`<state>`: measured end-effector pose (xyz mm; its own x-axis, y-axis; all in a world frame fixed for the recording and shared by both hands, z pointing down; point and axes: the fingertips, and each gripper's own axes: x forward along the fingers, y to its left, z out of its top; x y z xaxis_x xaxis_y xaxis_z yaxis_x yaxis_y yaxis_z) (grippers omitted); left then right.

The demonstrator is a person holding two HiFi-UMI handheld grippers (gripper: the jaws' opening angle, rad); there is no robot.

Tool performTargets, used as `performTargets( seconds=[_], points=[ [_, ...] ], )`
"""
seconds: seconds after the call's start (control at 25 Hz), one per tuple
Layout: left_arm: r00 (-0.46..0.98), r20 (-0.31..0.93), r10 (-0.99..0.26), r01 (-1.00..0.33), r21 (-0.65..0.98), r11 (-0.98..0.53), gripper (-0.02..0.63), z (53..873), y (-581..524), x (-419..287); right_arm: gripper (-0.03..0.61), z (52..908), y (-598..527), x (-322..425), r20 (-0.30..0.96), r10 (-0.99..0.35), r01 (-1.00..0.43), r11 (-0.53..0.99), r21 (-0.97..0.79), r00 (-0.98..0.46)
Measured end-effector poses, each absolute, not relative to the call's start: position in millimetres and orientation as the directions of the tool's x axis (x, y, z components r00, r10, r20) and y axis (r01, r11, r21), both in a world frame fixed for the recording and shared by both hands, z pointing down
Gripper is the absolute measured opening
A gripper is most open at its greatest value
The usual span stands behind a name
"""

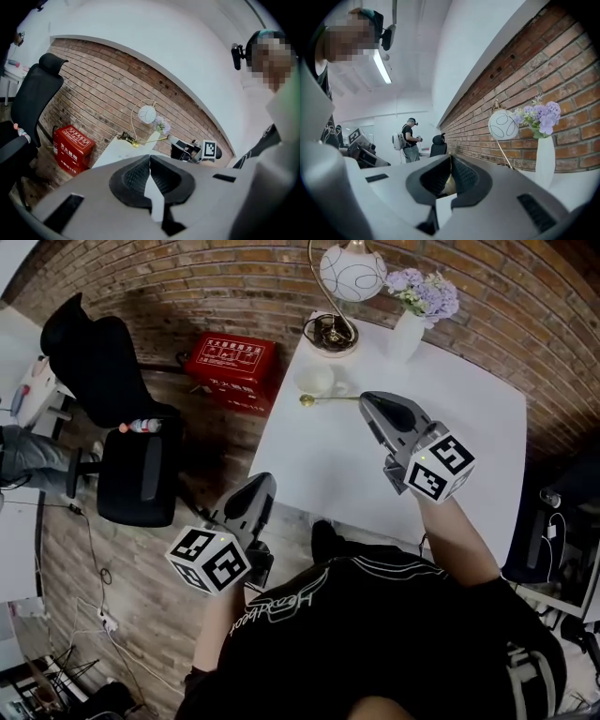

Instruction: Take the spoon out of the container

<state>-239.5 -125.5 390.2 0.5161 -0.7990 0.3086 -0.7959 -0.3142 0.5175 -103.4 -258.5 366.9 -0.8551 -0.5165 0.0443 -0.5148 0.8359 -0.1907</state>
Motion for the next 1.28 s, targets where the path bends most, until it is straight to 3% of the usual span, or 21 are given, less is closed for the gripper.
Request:
performTargets(
  seconds=[0.6,1.28],
  points=[
    [0.521,0.238,-0.82,-0.793,0.489,-0.362,0.005,360,-80,-213,0.0,353,-173,-74,0.029,-0.483,-0.475,0.844,-0.249,-0.875],
    [0.532,0.244,-0.811,-0.793,0.481,-0.375,0.005,362,-77,-200,0.0,361,-169,-58,0.036,-0.503,-0.492,0.824,-0.279,-0.863]
  ],
)
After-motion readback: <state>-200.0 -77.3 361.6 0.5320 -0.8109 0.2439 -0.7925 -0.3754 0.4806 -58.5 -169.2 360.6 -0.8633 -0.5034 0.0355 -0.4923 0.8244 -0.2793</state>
